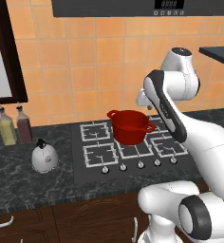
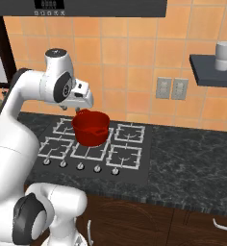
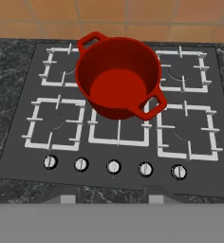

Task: Pick the kettle from the counter and place it on a stove burner. Then turn the burner on.

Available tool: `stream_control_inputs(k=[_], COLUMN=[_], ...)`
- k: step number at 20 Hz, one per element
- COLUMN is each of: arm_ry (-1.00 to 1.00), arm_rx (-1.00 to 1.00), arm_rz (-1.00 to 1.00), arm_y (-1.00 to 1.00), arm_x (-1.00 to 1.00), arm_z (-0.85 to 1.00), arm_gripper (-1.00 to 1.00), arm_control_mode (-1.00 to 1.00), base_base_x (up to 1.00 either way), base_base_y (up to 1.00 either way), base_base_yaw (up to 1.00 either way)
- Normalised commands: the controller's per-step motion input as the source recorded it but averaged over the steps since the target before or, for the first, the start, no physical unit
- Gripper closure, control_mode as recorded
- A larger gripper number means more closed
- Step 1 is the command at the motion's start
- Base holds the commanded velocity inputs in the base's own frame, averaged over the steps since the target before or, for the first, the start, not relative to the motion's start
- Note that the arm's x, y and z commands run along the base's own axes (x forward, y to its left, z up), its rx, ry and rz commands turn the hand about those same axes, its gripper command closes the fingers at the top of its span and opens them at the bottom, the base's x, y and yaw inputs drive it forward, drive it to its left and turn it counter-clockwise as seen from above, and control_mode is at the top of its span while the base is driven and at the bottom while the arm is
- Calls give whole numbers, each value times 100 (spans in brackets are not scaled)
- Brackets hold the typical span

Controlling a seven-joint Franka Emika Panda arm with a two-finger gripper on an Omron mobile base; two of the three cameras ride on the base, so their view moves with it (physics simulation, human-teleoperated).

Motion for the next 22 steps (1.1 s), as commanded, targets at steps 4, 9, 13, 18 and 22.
stream_control_inputs(k=[4,9,13,18,22], arm_ry=[0,0,0,-2,-8], arm_rx=[0,-1,0,0,8], arm_rz=[0,0,0,1,6], arm_y=[13,50,46,69,74], arm_x=[-10,-22,-31,-5,0], arm_z=[-5,-18,-19,-17,-22], arm_gripper=[-100,-100,-100,-100,-100], arm_control_mode=[-100,-100,-100,-100,-100], base_base_x=[0,0,0,0,0], base_base_y=[0,0,0,0,0], base_base_yaw=[0,0,0,0,0])
